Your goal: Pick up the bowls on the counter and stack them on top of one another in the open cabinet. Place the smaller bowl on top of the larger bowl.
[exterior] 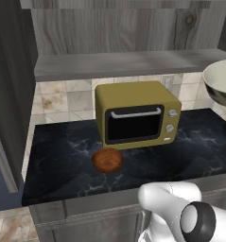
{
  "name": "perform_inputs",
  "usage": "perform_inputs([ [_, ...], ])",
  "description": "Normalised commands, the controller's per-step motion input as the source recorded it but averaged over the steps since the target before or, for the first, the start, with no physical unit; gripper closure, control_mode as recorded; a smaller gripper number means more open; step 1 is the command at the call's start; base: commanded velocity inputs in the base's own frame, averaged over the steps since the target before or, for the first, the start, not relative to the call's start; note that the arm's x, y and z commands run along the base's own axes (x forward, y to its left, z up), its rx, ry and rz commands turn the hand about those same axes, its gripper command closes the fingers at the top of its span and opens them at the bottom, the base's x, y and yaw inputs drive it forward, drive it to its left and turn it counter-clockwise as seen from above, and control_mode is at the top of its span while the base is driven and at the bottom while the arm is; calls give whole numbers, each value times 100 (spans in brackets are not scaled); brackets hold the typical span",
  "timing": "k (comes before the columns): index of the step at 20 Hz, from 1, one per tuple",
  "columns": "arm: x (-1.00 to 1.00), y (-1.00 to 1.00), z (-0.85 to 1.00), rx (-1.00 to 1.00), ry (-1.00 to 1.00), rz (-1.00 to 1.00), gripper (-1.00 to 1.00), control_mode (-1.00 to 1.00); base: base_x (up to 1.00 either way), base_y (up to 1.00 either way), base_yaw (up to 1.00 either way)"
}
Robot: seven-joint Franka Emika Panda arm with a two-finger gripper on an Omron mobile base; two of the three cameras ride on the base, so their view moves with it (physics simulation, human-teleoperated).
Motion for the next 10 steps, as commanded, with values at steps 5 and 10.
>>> perform_inputs([
  [5, 26, 7, 25, -1, -2, 0, 100, -100, 0, 0, 0],
  [10, 22, 5, 25, 0, -2, 0, 100, -100, 0, 0, 0],
])
